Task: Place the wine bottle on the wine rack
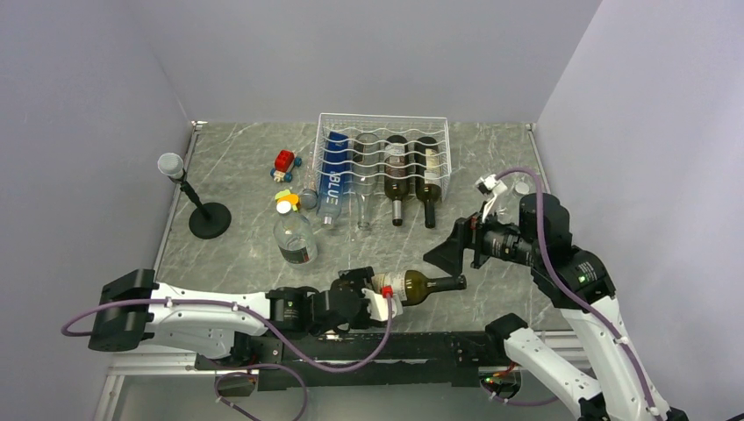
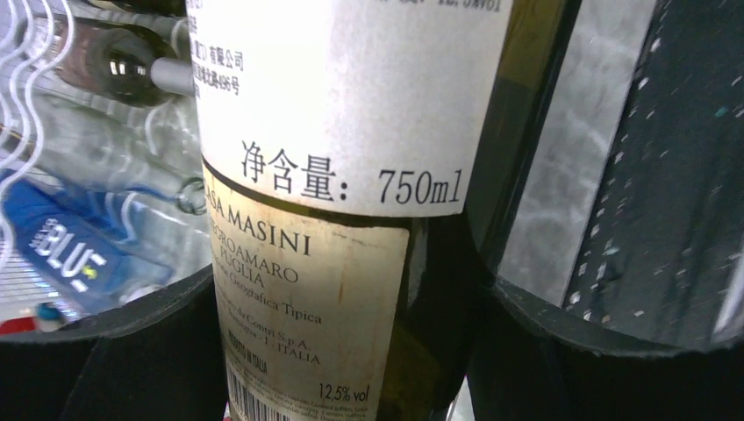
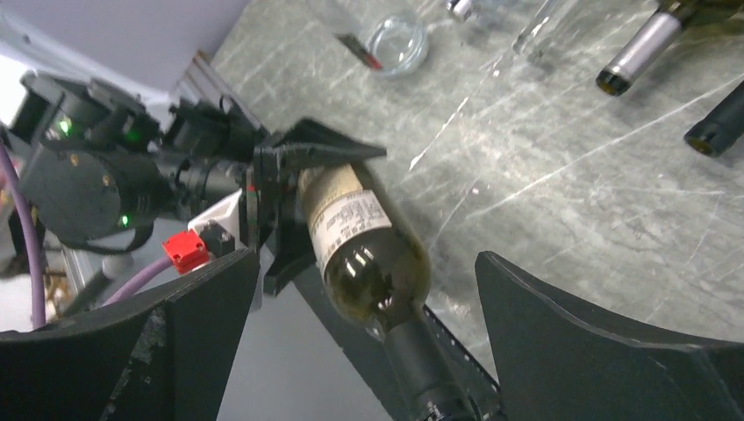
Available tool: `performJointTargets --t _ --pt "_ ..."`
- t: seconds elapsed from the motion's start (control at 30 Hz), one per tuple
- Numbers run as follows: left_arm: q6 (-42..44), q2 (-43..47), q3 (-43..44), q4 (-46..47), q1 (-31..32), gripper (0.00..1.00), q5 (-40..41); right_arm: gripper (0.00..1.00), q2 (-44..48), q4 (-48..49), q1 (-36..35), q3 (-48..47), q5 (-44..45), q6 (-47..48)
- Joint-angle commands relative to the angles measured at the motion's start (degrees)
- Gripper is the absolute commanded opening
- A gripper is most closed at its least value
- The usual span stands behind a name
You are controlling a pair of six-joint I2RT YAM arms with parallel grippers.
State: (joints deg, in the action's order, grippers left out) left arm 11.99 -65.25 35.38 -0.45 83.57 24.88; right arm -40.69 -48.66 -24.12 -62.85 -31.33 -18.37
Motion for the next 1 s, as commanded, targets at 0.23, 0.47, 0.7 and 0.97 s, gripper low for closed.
performJointTargets --t 0.23,0.47,0.7,0.97 --pt "18.8 8.6 1.1 4.4 1.3 0.01 7.2 0.98 -4.7 -7.7 -22.4 -0.4 10.4 5.0" --pt "19.8 13.2 0.0 2.4 2.8 0.01 7.8 0.96 -13.2 -8.0 -33.8 -1.2 18.3 6.0" --pt "17.4 13.6 0.2 1.1 3.0 0.01 9.8 0.87 -17.5 -9.1 -37.8 -1.9 18.5 6.9" --pt "18.9 15.6 -1.3 1.1 3.2 0.01 15.4 0.81 -18.1 -10.8 -39.7 -1.2 18.8 6.6"
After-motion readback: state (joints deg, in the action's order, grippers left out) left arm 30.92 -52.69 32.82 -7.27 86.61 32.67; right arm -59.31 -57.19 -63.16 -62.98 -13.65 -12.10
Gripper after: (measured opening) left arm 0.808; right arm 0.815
